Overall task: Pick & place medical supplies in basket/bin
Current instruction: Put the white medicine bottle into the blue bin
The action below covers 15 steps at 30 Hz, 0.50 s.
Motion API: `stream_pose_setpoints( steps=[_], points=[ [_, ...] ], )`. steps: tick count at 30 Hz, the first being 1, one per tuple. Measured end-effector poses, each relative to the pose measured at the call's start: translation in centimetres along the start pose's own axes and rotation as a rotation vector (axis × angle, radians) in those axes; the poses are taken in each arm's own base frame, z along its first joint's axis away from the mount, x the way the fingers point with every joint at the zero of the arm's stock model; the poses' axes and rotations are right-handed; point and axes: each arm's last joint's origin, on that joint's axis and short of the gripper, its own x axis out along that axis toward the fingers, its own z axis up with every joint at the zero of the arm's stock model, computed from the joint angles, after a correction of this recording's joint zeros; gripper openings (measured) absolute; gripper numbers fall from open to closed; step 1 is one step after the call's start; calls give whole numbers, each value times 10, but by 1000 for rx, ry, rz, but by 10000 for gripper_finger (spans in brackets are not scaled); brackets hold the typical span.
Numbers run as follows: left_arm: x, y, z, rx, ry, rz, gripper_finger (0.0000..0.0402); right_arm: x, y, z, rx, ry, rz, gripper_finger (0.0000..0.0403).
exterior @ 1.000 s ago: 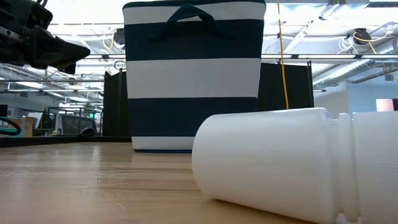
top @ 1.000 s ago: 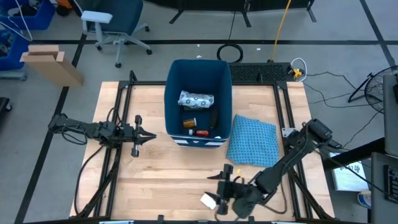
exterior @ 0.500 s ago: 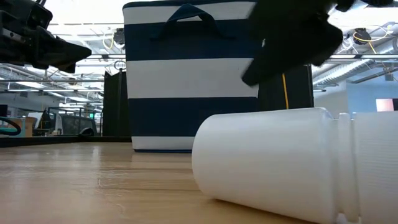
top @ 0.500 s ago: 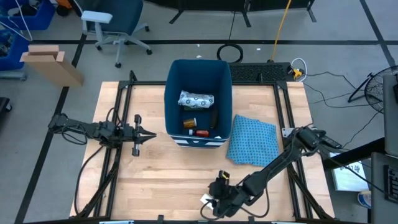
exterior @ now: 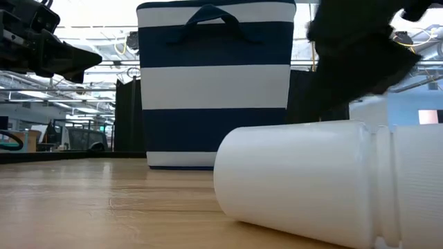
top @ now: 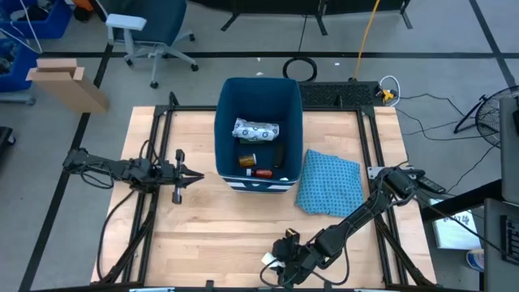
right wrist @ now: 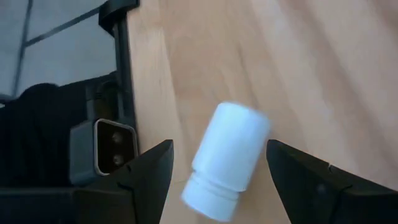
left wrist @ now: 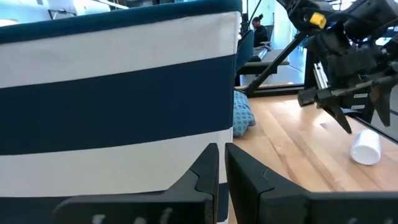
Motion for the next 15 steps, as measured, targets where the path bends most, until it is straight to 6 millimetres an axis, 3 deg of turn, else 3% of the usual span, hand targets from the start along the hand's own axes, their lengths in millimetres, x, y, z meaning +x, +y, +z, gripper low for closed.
stream_pose_setpoints(
  steps=[7,15],
  points=[
    [0,0,0,-2,2,-2,33,25,-7,-19,11,110,-10,249],
    [0,0,0,-5,3,-3,33,28,-9,-18,-57,120,-2,247]
  ],
)
